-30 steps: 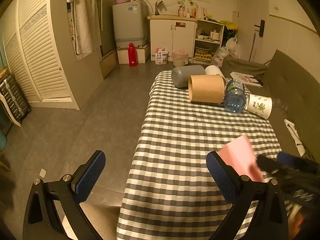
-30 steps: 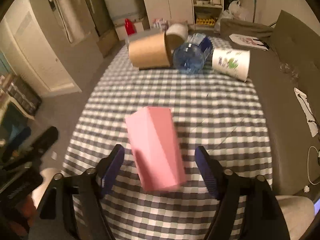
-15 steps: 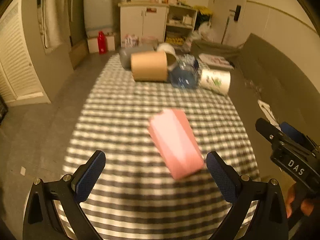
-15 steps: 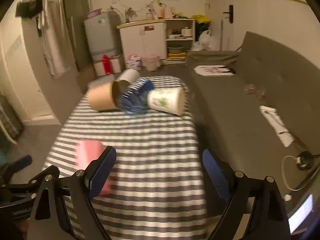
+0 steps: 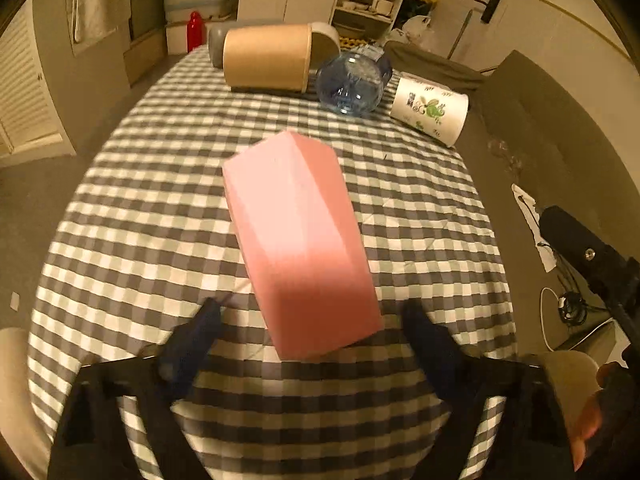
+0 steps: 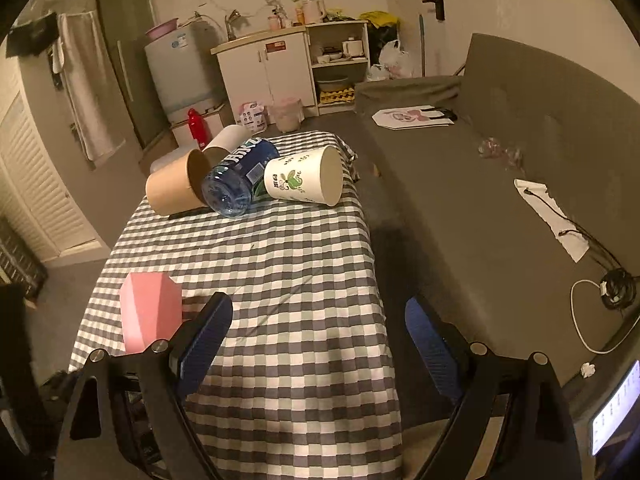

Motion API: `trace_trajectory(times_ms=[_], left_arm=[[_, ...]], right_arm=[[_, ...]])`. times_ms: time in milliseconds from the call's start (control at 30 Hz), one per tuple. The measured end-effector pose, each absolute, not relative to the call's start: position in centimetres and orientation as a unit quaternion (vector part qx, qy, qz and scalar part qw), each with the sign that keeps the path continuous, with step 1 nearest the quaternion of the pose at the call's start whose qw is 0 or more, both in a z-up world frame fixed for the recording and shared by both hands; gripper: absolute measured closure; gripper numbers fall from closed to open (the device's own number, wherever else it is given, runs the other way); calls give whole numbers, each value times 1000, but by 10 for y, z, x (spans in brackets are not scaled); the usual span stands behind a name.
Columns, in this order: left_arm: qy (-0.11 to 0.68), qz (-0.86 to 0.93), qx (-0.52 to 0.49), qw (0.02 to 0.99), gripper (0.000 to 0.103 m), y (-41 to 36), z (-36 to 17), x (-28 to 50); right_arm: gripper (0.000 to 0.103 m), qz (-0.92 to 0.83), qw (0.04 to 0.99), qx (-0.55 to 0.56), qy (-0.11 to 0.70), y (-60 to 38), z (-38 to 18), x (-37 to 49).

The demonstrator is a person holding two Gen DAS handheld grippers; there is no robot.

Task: Flip cup upside down
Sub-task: 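Grasp the pink cup with the left tool, rim facing down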

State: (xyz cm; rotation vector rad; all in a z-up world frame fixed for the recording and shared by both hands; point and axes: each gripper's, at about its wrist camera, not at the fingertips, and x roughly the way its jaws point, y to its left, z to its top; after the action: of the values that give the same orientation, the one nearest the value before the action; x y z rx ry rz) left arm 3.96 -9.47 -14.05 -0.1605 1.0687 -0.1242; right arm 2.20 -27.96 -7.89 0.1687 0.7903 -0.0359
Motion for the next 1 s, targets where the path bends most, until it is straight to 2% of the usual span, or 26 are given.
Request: trace_trajectory(times_ms=[33,100,500,533,567,633,800,867,900,1000], left_arm=[[512,-62,-74,854,35,-96,-142,40],[514,-80,-65,852,43,-98,-143,39],[496,-89,-11,864,46,-85,-98,39],[494,-88,-8,865,48,-83,-94,41],[495,-86,-6,865,55,-82,-93,43],[500,-86,-6,862,58,-80,-92,49],[505,-93,-12,858,56,-84,-97,45],[505,-101,-9,857,39,-88,-102,37],[505,-100,-6,857,34,-91,-106,33],[515,-101,6,851,32,-98,-119,28]], right_arm=[[15,-18,919,82,385,-280,-80,23],[15,-23,920,84,383,-282,-81,25],[15,-22,919,80,386,-277,-82,31],[15,-21,919,80,386,-277,-82,31],[15,-21,919,80,386,-277,-82,31],[15,-21,918,81,387,-278,-83,31],[15,-22,918,87,386,-280,-83,30],[15,-22,918,88,387,-281,-83,31],[15,-22,917,89,388,-281,-83,31],[15,-22,917,92,388,-282,-84,31]])
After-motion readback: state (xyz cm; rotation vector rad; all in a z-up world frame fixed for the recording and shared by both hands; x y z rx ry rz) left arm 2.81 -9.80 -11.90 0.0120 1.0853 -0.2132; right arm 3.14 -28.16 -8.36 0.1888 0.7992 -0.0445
